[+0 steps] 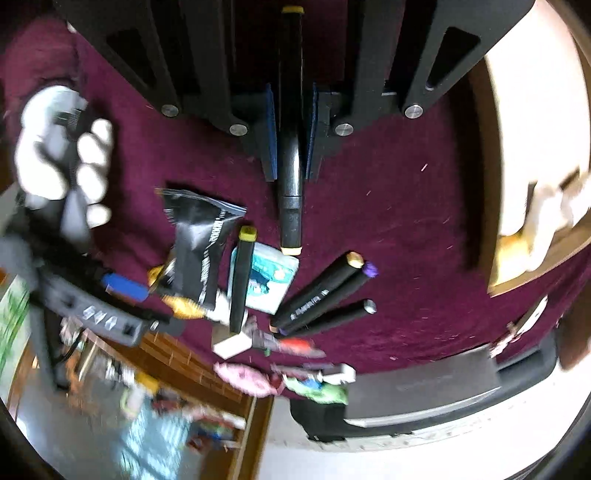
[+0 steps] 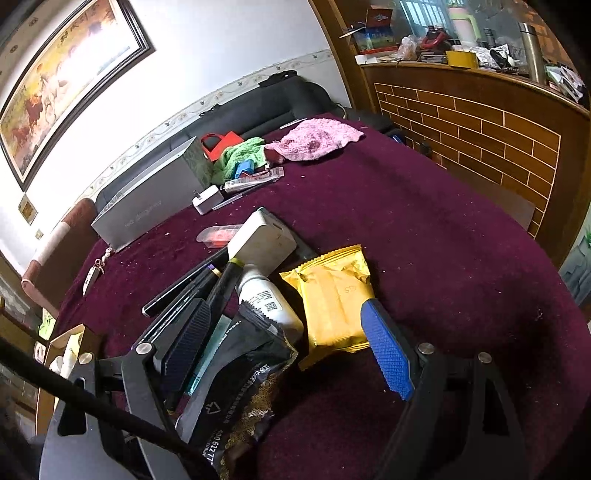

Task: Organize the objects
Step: 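Grasp a black marker with the left gripper while the right gripper grasps another black marker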

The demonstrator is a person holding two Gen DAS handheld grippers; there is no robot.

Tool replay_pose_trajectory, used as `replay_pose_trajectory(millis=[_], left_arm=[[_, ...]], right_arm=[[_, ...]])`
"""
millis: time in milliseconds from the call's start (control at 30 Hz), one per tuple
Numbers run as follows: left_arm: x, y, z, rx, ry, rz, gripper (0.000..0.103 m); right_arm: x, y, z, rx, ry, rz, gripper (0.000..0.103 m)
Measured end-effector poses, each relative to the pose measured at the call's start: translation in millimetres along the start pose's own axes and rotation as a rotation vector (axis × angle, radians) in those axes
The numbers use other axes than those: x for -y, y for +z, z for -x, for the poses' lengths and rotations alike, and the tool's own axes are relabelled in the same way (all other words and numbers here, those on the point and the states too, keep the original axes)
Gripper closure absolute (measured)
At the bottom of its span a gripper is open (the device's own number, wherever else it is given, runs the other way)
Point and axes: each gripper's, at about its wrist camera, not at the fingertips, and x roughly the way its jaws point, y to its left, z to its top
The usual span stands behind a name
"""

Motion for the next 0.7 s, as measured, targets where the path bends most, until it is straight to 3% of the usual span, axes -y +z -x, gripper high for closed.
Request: replay_pose_trajectory(millis=[167, 333, 467, 533, 600, 700], left_arm=[[-12.3, -14.8, 36.5, 0.073, -0.059, 0.076, 0.092], [-22.2, -19.4, 48.9, 0.113, -0.109, 0.111, 0.092], [-31.7, -27.0, 58.7, 0.139, -0.142, 0.141, 0.092], [-35.4, -31.1, 63.8, 0.148, -0.161, 0.148, 0.092], [-36.2, -33.6, 63.7, 0.146, -0.182, 0.145, 0.092], [-29.8, -31.8, 49.6, 0.118, -0.166, 0.133, 0.092]], right_arm=[[-5.7, 6.1, 13.4, 0.017, 0.039, -0.011, 0.019], [-35.9, 19.3, 8.5, -0.116, 0.191, 0.000, 0.019], [-71.5, 24.7, -22.1, -0.306, 0.345, -0.013, 0.021], [-78.4, 24.8, -34.9, -0.347, 0.267, -0.026, 0.026], [-76.2, 26.5, -40.5, -0.328, 0.170, -0.009, 0.027], [-68.4, 21.2, -52.7, -0.364, 0.071, -0.021, 0.035]])
